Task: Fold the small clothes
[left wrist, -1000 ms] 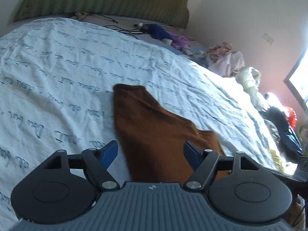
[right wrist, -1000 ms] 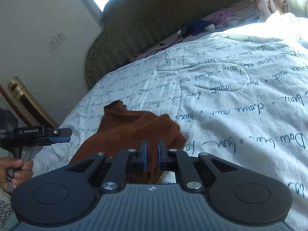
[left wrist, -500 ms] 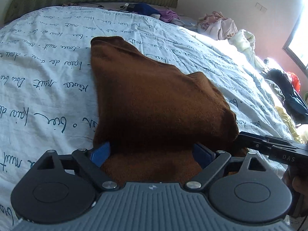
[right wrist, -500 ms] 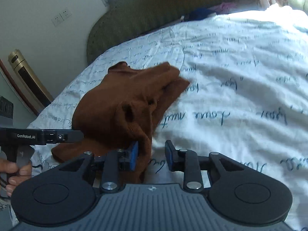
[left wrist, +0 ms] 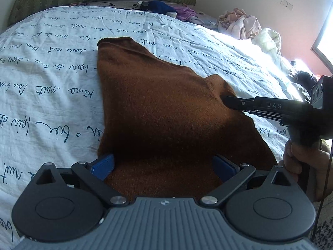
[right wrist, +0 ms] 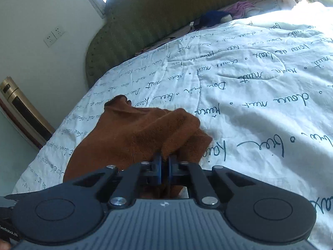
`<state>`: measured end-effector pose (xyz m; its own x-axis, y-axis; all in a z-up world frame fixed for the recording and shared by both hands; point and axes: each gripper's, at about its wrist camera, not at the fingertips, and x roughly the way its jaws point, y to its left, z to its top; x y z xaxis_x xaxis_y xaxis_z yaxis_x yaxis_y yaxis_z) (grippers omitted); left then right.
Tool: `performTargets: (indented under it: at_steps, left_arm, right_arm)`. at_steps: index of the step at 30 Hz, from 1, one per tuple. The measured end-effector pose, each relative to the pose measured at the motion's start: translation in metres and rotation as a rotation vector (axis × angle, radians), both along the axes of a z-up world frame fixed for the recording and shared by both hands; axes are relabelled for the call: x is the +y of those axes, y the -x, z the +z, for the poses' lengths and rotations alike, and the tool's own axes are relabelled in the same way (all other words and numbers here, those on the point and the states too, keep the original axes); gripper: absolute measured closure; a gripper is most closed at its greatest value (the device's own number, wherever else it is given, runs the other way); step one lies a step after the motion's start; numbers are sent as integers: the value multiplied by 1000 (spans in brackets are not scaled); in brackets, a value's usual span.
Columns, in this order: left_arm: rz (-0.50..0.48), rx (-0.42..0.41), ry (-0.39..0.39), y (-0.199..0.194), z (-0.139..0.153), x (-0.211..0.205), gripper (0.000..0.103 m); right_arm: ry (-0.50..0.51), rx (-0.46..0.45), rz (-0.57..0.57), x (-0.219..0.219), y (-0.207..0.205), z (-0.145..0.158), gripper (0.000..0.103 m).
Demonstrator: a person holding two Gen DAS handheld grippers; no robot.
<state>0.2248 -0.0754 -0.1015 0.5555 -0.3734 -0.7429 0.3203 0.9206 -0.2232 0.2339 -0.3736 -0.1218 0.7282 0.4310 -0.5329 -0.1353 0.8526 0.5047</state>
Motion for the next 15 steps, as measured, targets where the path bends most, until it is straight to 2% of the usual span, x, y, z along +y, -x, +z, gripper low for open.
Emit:
performTargets:
  at_steps: [6,8,9,12,15]
  left_arm:
    - [-4,-15,-16,2,-10,0,0]
    - [-7,-35,-41,6,-12,-2,0]
    - [-3,-35,-36,8,-9,0,0]
    - [15,-41,37,12,10,18,1]
    - [48,-79,124,5,38,35,0]
  right_arm:
    - [76,-68,-35,4,1,20,97]
    - [119,-1,-25,4,-12,5,96]
    - [116,45,-8,1,-19,-5,85]
    - [98,11,-49,-7,-1,7,76]
    - [145,-97,-20,1,39,36,76]
